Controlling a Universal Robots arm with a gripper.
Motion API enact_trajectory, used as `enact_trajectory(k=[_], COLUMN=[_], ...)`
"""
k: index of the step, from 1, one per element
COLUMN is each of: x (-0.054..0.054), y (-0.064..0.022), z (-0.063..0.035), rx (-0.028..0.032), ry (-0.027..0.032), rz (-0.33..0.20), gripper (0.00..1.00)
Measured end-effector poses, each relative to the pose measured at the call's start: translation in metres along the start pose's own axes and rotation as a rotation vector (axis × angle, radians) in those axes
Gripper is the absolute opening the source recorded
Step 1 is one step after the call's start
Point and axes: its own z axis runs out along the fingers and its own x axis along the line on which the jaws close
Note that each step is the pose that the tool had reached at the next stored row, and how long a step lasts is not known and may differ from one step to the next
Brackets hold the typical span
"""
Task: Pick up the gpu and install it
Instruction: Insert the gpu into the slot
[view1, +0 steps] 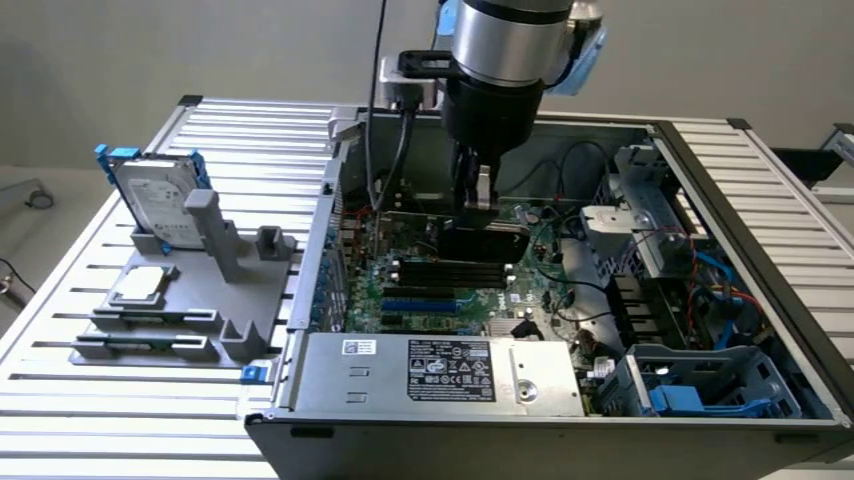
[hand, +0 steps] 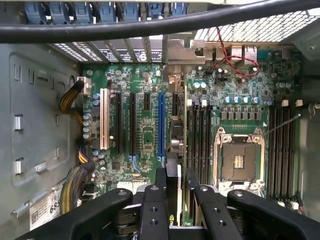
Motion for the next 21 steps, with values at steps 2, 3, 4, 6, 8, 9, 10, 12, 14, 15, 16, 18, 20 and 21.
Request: enact_trajectory(k=[2,3,4,6,8,9,10,12,14,15,16,18,20,21], x=[0.0,0.0,0.0,0.0,0.0,0.0,0.001,0.002,0.005,0.006,0.008,0.011,0.013,0.013], y=[0.0061,0.009,0.0114,0.0166,0.0226,0.0263,0.0301,0.0372,0.0398,0.0398,0.0399,0.0402,0.0405,0.0404], z=[0.0021,0.0031,0.004,0.0057,0.0069,0.0074,0.0081,0.0094,0.0101,0.0102,0.0102,0.0105,0.011,0.0113], rx=[0.013,0.0206,0.0283,0.0448,0.0591,0.0649,0.0691,0.075,0.0791,0.0792,0.0793,0.0794,0.0795,0.0795], ry=[0.0003,0.0005,0.0006,0.0004,0.0005,0.0007,0.0006,0.0007,0.0007,0.0007,0.0007,0.0006,0.0006,0.0005], rz=[-0.001,-0.001,-0.002,-0.003,-0.003,-0.003,-0.003,-0.003,-0.003,-0.003,-0.003,-0.002,-0.001,0.001], gripper=[0.26,0.26,0.26,0.26,0.26,0.26,0.26,0.26,0.26,0.26,0.26,0.26,0.26,0.26])
